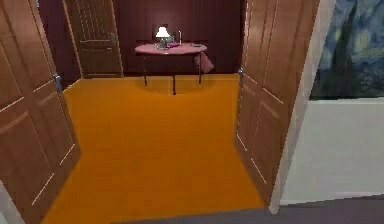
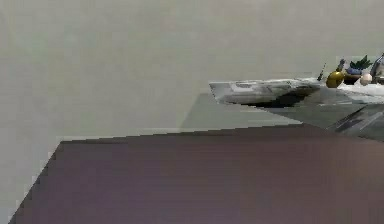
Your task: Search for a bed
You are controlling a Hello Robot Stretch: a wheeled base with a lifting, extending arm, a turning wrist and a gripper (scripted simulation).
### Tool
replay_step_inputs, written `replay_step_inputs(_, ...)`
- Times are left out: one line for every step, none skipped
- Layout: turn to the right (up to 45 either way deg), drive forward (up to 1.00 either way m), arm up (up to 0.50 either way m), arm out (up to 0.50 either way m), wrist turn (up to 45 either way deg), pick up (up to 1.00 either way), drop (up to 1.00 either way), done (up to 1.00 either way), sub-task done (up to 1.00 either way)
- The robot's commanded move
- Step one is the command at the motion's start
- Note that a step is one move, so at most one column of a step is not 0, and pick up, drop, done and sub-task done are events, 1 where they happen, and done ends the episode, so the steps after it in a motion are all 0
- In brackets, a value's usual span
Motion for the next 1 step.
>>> replay_step_inputs(0.0,1.0,0.0,0.0,0.0,0.0,0.0,0.0,0.0)
